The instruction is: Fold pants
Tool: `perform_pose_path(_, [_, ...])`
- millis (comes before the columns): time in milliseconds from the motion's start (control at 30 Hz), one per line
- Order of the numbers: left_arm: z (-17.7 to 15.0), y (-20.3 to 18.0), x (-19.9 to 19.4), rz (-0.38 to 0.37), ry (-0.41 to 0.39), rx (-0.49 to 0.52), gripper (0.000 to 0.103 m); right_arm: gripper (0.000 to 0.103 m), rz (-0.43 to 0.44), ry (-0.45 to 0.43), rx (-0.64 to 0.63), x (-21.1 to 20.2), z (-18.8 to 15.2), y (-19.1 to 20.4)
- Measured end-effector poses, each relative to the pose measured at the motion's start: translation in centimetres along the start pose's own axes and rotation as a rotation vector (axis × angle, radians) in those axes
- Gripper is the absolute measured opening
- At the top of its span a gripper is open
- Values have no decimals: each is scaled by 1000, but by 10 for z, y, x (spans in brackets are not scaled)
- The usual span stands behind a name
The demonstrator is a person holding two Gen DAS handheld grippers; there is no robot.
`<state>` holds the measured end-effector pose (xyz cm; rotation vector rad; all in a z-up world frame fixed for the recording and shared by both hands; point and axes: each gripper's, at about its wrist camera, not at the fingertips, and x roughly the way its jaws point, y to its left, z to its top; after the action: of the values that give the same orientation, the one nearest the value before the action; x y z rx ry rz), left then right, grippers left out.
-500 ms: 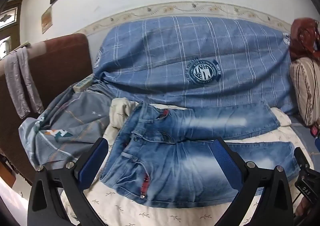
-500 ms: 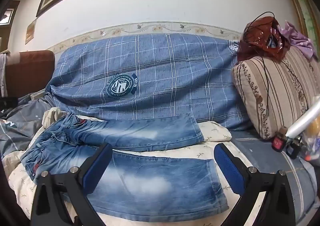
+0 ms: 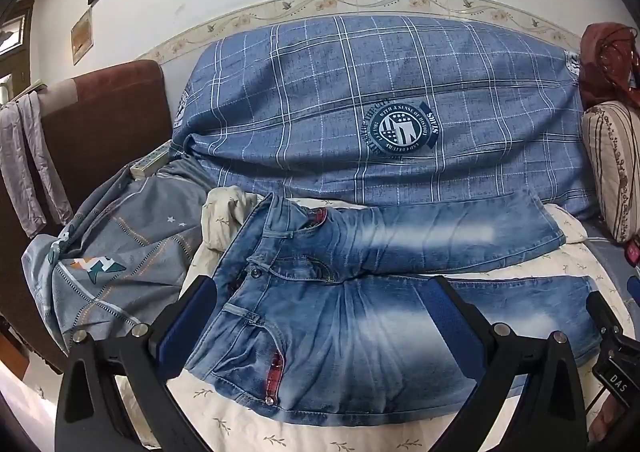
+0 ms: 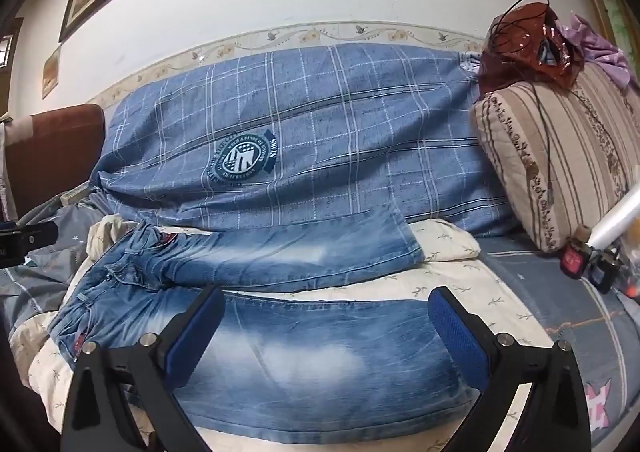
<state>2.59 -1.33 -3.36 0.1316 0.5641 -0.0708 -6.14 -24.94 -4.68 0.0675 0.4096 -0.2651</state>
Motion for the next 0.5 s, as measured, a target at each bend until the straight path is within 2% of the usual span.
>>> perform_pose_path(500, [-8, -3, 3, -1, 18, 10, 103, 103, 16, 23, -35, -1, -7, 10])
